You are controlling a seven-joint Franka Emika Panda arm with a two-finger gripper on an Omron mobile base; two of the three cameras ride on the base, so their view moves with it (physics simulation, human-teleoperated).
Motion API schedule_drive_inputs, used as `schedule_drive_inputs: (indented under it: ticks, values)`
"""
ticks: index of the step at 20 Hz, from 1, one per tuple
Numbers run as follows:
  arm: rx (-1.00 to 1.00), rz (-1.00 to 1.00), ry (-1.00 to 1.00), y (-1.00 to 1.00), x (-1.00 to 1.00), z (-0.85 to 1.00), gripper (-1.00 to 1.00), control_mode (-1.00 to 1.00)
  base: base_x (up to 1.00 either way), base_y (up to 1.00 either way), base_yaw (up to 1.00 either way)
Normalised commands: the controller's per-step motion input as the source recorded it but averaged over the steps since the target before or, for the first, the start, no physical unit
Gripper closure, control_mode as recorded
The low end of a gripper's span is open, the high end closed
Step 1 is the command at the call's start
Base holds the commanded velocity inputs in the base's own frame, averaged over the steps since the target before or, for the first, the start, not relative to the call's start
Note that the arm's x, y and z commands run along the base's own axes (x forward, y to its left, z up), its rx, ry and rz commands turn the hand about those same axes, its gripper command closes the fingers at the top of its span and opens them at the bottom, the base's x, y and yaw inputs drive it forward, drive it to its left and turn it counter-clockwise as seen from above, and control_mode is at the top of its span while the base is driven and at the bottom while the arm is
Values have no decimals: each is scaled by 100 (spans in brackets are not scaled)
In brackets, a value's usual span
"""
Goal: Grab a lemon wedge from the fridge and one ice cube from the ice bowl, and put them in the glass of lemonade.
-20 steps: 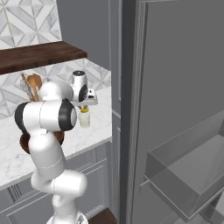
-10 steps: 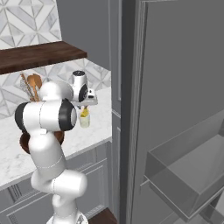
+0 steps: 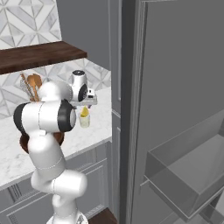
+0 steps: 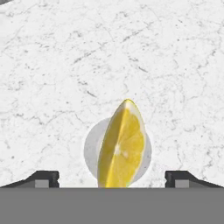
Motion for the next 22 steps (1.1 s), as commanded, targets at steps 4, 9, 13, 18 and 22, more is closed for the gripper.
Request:
schedule_drive_inputs:
  ticks: [4, 9, 13, 18, 22]
  values:
    - [6, 0, -11, -12, -76, 14, -100, -100, 0, 0, 0]
    - [5, 3, -16, -10, -92, 10, -100, -100, 0, 0, 0]
    - [8, 3, -15, -20, -94, 12, -100, -100, 0, 0, 0]
    - [0, 1, -19, -9, -95, 87, -100, -100, 0, 0, 0]
    - [0, 1, -3, -18, -99, 100, -100, -100, 0, 0, 0]
